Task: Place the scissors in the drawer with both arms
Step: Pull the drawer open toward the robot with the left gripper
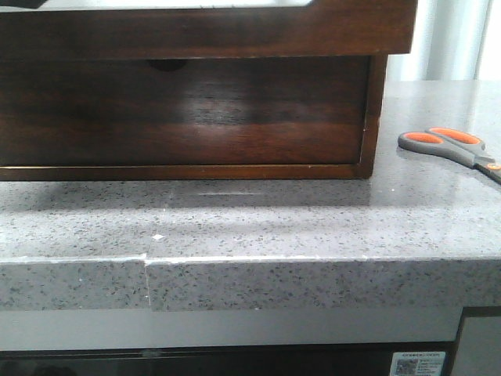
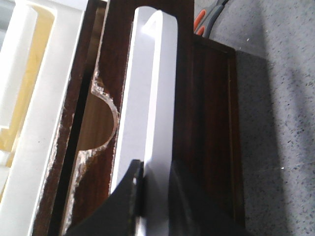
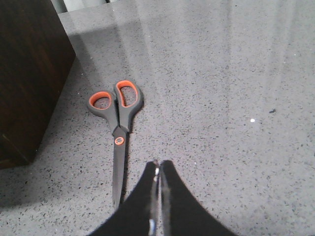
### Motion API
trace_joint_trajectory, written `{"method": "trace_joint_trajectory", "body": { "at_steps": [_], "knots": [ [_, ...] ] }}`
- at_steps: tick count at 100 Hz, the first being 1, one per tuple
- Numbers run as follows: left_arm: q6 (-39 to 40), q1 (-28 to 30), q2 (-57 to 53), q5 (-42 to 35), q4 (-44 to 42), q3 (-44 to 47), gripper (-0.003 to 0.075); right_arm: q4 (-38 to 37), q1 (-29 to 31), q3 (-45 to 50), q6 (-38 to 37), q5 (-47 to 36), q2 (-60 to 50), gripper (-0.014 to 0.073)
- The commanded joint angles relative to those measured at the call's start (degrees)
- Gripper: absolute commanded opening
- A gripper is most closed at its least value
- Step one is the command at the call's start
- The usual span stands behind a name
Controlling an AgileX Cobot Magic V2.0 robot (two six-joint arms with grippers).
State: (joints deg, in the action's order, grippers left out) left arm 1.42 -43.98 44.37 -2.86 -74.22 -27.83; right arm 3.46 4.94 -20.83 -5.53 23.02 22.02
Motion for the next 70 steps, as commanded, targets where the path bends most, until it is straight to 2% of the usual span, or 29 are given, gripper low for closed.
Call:
{"method": "trace_joint_trajectory", "body": {
  "at_steps": [1,28,35,51,59,70],
  "knots": [
    [1.0,-1.6,-1.0,-7.9,1.4,-0.8,-0.0022,-0.1,0.3,-1.6,0.2,-4.1,0.9,-0.0061],
    [1.0,-1.6,-0.8,-7.1,1.4,-0.7,-0.0014,-0.1,0.3,-1.6,0.2,-4.1,0.9,-0.0061],
    [1.0,-1.6,-0.8,-7.1,1.4,-0.7,0.0036,-0.1,0.3,-1.6,0.2,-3.9,0.9,-0.0061],
    [1.0,-1.6,-0.8,-7.1,1.4,-0.7,0.0212,-0.1,0.3,-1.6,0.2,-3.9,0.9,-0.0061],
    [1.0,-1.6,-0.8,-7.1,1.4,-0.7,0.0245,-0.1,0.3,-1.6,0.2,-3.9,0.9,-0.0061],
    [1.0,-1.6,-0.9,-7.7,1.4,-0.7,0.0246,-0.1,0.3,-1.6,0.2,-3.9,0.9,-0.0061]
  ]
}}
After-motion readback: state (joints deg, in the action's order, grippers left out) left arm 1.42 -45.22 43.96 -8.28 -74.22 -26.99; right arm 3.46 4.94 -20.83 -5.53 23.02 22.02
